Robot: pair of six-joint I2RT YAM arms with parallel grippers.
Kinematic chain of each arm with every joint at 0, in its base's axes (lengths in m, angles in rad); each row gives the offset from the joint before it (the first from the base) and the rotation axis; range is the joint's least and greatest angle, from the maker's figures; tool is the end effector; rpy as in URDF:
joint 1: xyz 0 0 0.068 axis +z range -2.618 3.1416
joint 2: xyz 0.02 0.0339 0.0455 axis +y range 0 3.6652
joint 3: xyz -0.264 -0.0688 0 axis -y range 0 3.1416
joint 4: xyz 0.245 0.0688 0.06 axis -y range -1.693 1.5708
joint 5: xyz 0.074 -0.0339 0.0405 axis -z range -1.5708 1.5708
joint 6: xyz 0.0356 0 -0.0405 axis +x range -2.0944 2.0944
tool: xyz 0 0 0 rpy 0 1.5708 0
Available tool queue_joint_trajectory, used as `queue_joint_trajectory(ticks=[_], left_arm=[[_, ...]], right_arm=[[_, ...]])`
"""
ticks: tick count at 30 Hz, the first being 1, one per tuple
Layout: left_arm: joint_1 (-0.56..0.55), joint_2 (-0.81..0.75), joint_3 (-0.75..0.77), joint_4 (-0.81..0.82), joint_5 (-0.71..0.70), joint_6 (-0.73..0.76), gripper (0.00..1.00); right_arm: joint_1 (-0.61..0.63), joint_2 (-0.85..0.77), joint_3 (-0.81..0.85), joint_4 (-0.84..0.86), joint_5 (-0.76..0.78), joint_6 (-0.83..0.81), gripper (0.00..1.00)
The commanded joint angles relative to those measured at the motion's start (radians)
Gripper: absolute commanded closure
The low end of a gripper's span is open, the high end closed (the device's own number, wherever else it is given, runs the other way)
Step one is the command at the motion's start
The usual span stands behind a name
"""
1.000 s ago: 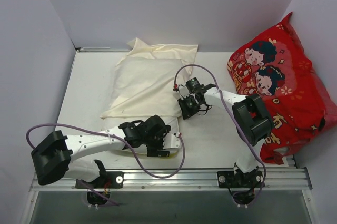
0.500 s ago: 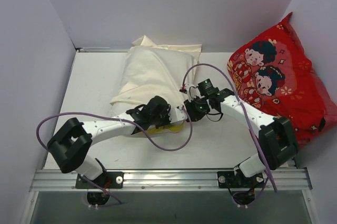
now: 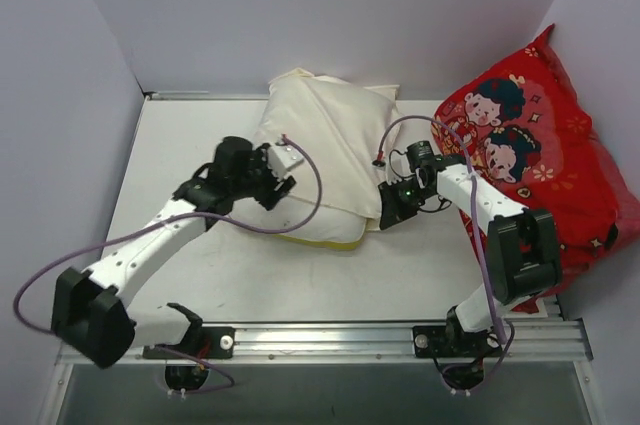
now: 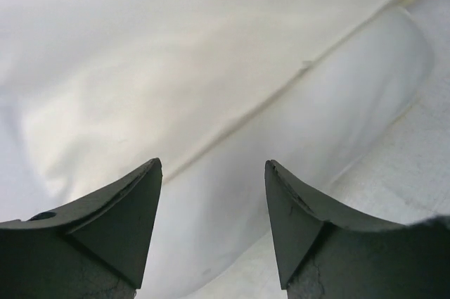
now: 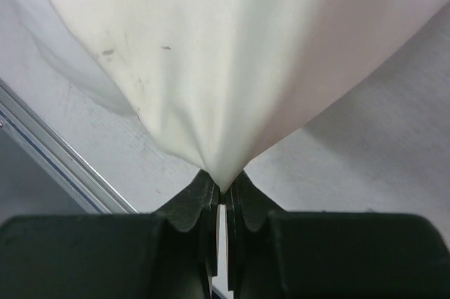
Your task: Put the pillow into the pillowcase
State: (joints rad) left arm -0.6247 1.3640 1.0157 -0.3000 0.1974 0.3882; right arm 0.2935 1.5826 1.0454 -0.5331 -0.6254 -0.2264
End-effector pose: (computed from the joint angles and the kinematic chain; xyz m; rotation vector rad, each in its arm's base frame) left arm 0.2420 -0.1831 0.2789 1.1746 1.8918 -0.3491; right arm 0.2942 0.1107 0.2134 -0.8565 2.4028 0.8433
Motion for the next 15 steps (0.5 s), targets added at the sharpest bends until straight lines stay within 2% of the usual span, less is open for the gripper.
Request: queue_joint_trajectory(ticks=[1,4,5,8,11,15], left_arm=[[0.205,-0.17,-0.015,-0.116,0.077,0.029,0.32],[0.337,-0.203,-0.064,-0.151,0.118,0.156,0.31],[0.424,-0.201,-0.097,-0.156,0.138,0.187,0.3],[0.534,-0.114,-0.132,-0.166,0.189,0.291,0.3],[0.554,-0.06,-0.149,-0.154,0.218,0.354,0.31],[0.536,-0.026,-0.196,-0.035,0.246,0.376,0.28]], right_arm=[[-0.06,0.001,0.047,-0.126,-0.023,-0.004,1.0],[-0.091,-0.009,0.047,-0.156,-0.001,-0.022,1.0],[-0.096,-0.01,0.045,-0.16,0.006,-0.037,1.0],[-0.113,-0.004,0.044,-0.179,0.045,-0.065,1.0],[-0.114,0.032,0.054,-0.195,0.088,-0.076,1.0],[-0.094,0.105,0.102,-0.214,0.092,-0.076,1.0]])
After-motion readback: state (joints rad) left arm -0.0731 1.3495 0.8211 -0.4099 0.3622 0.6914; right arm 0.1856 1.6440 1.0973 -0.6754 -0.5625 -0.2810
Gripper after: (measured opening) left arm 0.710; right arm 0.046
